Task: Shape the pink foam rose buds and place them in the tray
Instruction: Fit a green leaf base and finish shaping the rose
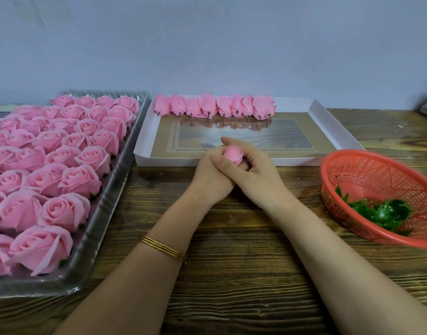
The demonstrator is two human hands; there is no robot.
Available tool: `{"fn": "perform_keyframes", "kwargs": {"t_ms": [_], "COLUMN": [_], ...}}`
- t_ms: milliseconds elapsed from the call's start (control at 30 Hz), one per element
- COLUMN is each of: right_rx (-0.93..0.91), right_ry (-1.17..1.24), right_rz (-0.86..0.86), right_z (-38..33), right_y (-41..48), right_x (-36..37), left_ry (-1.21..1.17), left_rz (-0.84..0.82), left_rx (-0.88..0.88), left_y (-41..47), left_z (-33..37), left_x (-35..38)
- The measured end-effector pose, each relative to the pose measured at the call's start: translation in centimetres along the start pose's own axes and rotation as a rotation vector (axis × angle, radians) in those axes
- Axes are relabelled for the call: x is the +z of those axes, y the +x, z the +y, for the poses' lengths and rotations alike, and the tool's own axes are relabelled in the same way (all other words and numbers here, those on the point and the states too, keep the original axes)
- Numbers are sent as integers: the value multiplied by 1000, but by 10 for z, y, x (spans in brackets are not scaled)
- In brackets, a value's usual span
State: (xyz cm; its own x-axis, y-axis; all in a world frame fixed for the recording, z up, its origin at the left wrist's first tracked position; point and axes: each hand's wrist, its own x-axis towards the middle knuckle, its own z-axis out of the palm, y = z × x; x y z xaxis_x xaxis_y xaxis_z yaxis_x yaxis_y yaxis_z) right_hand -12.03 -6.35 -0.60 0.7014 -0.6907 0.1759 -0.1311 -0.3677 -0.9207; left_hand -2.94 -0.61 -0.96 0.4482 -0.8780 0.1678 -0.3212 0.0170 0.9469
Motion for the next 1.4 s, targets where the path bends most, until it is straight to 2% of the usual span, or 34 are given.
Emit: {"fn": "perform_keyframes", "kwargs": {"t_ms": [67, 233, 400, 633, 1167, 1333, 1400], "right_rx": [22, 122, 79, 27, 68, 64, 100], "right_ry": [57, 495, 712, 651, 632, 515, 539], "right_rz": [5, 116, -35, -271, -346, -389, -402], "right_z": [-2, -12, -15, -10, -6, -5, -7], "right_y": [-1, 3, 8, 5, 2, 4, 4], "right_x": [-2, -14, -29, -33, -30, -30, -32], "left_ry": [20, -89, -223, -431, -542, -556, -552], "left_rz": [-11, -45, -245, -419, -482, -482, -490], "left_rx": [15, 6, 3, -4, -96, -97, -95], "left_y": [0, -2, -3, -2, -5, -5, -5], "left_z": [0, -1, 0, 1, 5, 6, 6], "left_x": [0, -1, 0, -2, -8, -11, -11]}}
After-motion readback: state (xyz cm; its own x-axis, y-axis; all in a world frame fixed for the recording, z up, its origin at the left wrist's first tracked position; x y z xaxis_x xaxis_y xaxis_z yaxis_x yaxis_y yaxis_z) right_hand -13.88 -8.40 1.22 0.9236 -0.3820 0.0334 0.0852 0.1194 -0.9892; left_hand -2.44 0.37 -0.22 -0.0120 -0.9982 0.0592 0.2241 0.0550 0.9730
